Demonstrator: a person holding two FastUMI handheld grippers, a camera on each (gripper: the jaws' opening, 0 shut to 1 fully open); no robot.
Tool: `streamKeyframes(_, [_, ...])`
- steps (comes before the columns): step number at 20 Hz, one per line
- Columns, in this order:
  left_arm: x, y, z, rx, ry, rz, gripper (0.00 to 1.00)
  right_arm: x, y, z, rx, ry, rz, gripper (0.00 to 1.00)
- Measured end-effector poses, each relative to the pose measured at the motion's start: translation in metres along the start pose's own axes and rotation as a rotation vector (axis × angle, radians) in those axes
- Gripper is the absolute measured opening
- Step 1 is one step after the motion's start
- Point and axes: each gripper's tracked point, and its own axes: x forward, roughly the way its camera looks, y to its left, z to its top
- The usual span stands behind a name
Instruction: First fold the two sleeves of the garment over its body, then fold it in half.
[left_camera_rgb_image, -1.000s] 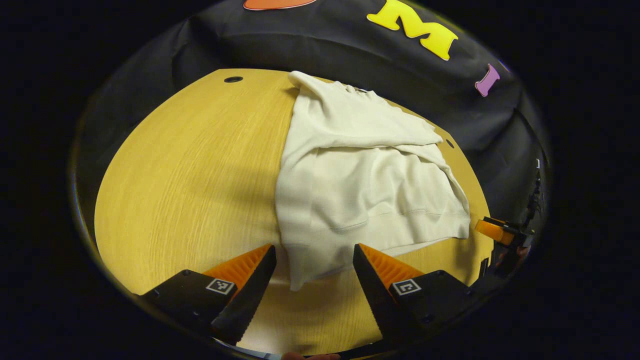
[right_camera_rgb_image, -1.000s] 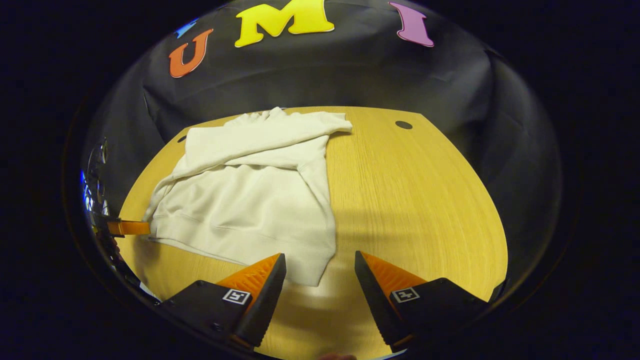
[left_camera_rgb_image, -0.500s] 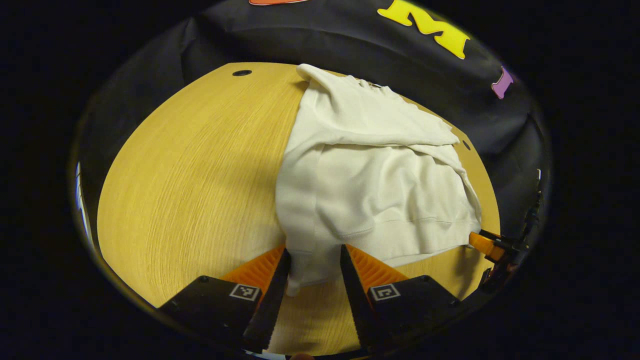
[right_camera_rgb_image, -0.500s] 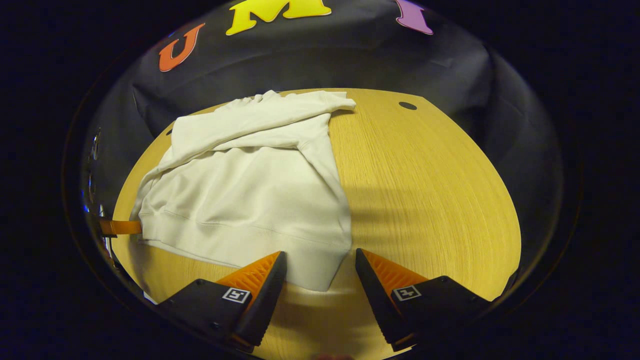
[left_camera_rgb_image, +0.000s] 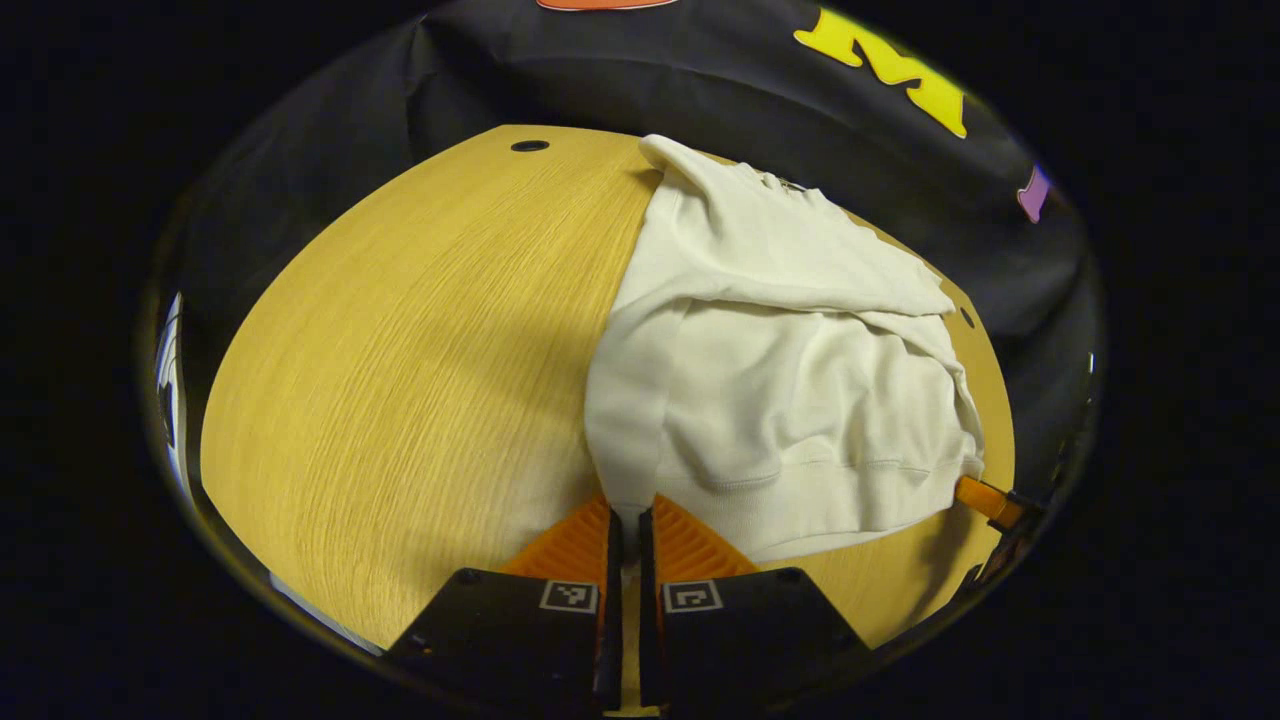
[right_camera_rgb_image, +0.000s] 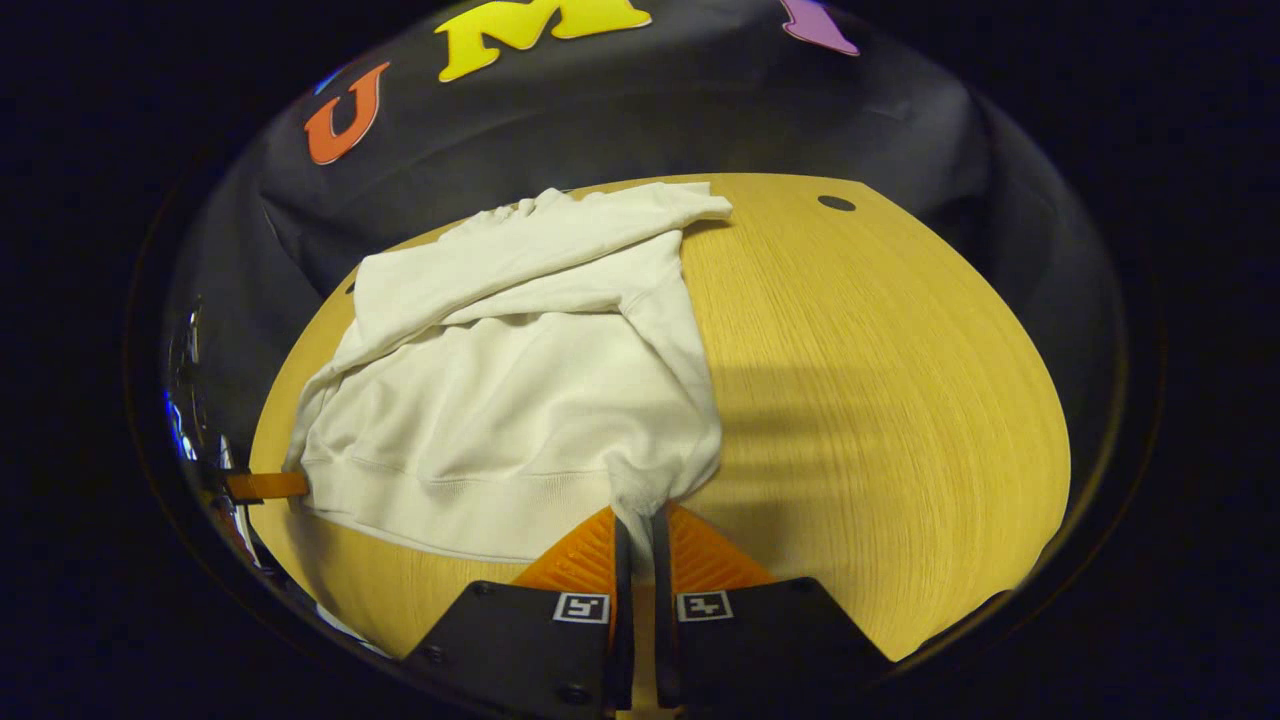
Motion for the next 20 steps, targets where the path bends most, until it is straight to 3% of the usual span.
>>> streamKeyframes(3, [-0.011, -0.007, 0.005, -0.017, -0.02, -0.049, 0.06, -0.009, -0.002, 0.003, 0.09, 0.007, 0.03, 0.1])
streamKeyframes(9, [-0.035, -0.018, 0.03, -0.045, -0.087, -0.105, 0.04, -0.043, 0.009, 0.033, 0.141, -0.05, 0.113, 0.1])
streamKeyframes(10, [-0.039, -0.019, 0.036, -0.049, -0.098, -0.105, 0.03, -0.051, 0.01, 0.043, 0.151, -0.066, 0.123, 0.09])
streamKeyframes(11, [-0.044, -0.025, 0.043, -0.051, -0.112, -0.123, 0.04, -0.054, 0.013, 0.051, 0.158, -0.069, 0.136, 0.01])
streamKeyframes(20, [-0.089, -0.061, 0.143, 0.036, -0.286, -0.224, 0.03, -0.096, 0.034, 0.158, 0.133, -0.232, 0.204, 0.01])
